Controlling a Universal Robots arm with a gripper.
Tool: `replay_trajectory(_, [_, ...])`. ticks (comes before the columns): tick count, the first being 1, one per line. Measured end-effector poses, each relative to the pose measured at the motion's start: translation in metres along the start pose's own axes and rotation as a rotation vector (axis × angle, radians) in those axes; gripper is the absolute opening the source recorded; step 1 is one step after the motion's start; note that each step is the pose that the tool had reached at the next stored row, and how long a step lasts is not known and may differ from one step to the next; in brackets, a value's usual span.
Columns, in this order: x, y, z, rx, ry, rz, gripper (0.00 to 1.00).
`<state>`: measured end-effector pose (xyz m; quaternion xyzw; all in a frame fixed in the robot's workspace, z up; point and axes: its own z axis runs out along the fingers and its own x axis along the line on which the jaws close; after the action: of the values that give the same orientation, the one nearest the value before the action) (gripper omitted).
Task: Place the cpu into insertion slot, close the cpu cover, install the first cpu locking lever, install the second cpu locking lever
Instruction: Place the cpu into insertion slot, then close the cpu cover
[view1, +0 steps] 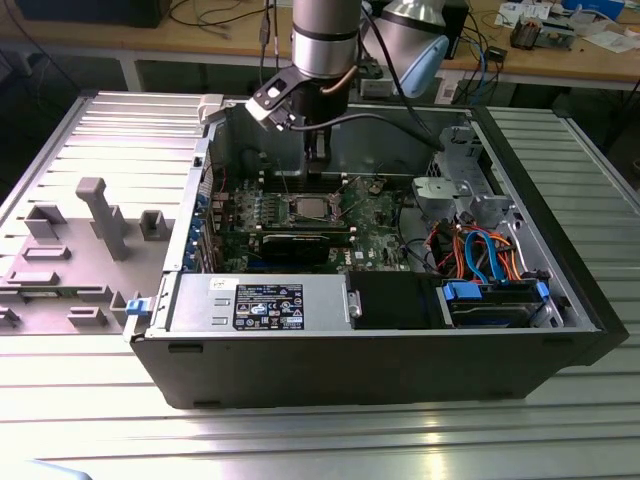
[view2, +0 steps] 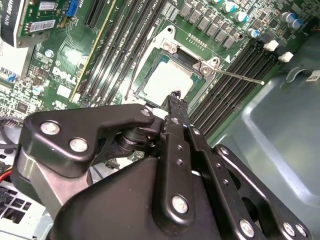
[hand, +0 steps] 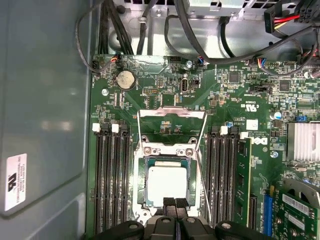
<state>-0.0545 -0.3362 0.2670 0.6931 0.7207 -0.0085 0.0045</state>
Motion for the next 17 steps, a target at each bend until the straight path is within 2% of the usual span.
replay_trajectory(5, [-0.0001, 0.0, -0.0063, 0.0, 0.0001, 0.0, 0.11])
replay_trajectory(11, [-0.0003, -0.0001, -0.0069, 0.0001, -0.0001, 0.0, 0.11])
replay_trajectory(17, [-0.0033, 0.0, -0.0066, -0.0001, 0.0002, 0.0, 0.11])
